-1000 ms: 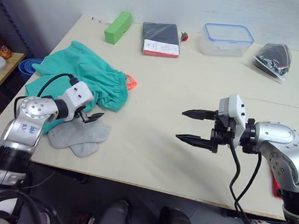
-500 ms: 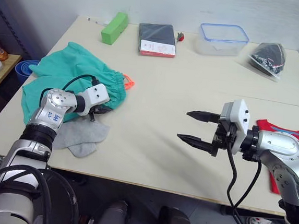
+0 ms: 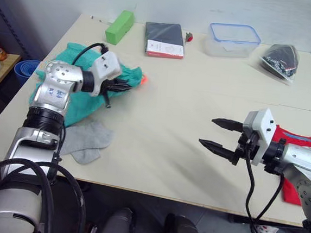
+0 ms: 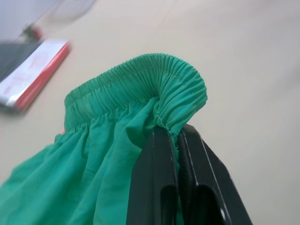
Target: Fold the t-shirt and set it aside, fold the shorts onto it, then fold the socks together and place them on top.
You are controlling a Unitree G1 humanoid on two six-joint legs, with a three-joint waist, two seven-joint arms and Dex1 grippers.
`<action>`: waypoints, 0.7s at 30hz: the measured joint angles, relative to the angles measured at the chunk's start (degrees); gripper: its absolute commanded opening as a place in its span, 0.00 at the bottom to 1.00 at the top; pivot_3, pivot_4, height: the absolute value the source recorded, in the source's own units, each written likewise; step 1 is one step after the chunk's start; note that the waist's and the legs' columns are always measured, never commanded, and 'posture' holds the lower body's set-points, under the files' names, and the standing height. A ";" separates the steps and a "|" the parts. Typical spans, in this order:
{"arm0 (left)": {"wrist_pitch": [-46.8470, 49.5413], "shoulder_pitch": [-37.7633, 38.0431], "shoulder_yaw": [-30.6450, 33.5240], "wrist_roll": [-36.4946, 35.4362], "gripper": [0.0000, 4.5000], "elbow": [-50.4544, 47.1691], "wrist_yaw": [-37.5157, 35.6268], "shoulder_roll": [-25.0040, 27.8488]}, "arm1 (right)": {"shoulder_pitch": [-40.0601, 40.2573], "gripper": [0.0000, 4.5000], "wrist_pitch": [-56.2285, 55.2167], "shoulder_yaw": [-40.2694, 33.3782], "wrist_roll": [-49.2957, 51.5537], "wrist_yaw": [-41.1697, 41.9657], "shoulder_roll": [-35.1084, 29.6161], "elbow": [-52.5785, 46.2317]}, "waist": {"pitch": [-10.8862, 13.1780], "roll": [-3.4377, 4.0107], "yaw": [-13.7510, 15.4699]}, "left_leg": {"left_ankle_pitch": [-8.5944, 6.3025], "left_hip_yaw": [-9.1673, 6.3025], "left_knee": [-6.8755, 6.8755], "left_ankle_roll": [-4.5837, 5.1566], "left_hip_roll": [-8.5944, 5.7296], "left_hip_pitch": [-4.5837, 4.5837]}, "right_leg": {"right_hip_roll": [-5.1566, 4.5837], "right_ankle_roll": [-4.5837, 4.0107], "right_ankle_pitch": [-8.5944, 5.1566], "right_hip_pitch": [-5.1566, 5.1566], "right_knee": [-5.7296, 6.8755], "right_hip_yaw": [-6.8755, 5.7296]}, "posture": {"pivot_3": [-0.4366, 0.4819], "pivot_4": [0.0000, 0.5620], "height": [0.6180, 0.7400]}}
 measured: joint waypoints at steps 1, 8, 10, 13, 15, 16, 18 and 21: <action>2.07 0.29 -0.94 -0.85 0.01 -3.69 -1.03 -1.37 | 0.84 0.87 -0.47 -0.26 -0.47 0.15 -0.34 -0.04 | 0.00 0.00 -0.03 | 0.00 0.01 0.02 0.00 0.00 0.00 | 0.00 0.02 0.01 0.01 -0.02 0.02 | 0.48 0.27 1.00; 16.57 0.32 -8.38 -6.02 0.01 -20.18 0.12 -15.05 | 3.21 0.87 -3.46 -0.84 -2.20 1.27 -1.64 -0.17 | 0.00 -0.01 -0.15 | 0.00 0.07 0.12 0.00 0.08 0.04 | 0.04 0.08 0.04 0.07 -0.03 0.15 | 0.48 0.27 1.00; 19.94 0.37 -10.95 -5.86 0.01 -21.68 2.06 -16.80 | 3.76 0.87 -3.86 -1.38 -2.74 1.27 -1.67 -0.17 | 0.01 0.01 -0.38 | 0.02 0.15 0.09 -0.03 0.15 0.08 | 0.08 0.08 0.04 0.07 -0.04 0.15 | 0.48 0.27 1.00; 24.17 0.99 -10.96 -6.86 0.01 -23.16 2.84 -16.50 | 4.58 0.87 -4.68 -1.40 -3.44 1.24 -1.67 -0.25 | 0.01 0.02 -0.47 | 0.03 0.22 0.07 -0.06 0.22 0.16 | 0.13 0.08 0.04 0.07 -0.03 0.15 | 0.48 0.27 1.00; 28.60 2.02 -9.30 -9.41 0.06 -24.83 3.03 -15.28 | 5.88 0.87 -5.69 -1.30 -4.96 1.28 -1.67 -0.60 | 0.01 0.02 -0.33 | 0.03 0.19 0.10 -0.06 0.22 0.15 | 0.12 0.08 0.04 0.07 -0.03 0.20 | 0.48 0.27 1.00; 30.17 2.20 -8.28 -10.35 0.11 -25.01 3.11 -14.34 | 6.17 0.87 -6.28 -1.15 -5.60 1.33 -1.67 -0.68 | 0.01 0.03 -0.27 | 0.03 0.19 0.11 -0.05 0.22 0.14 | 0.11 0.08 0.04 0.07 -0.04 0.23 | 0.48 0.27 1.00; 33.01 2.37 -5.66 -12.11 0.21 -25.58 3.12 -11.86 | 6.40 0.87 -7.65 -0.57 -7.11 1.58 -1.67 -0.83 | 0.01 0.03 -0.24 | 0.03 0.18 0.11 -0.05 0.22 0.13 | 0.11 0.08 0.04 0.07 -0.04 0.24 | 0.48 0.27 1.00; 36.66 4.03 -1.32 -16.76 0.40 -28.96 1.08 -7.05 | 6.66 0.87 -9.28 0.34 -9.00 2.05 -1.68 -0.88 | 0.01 0.03 -0.24 | 0.02 0.15 0.08 -0.07 0.22 0.14 | 0.11 0.08 0.04 0.07 -0.06 0.30 | 0.48 0.27 1.00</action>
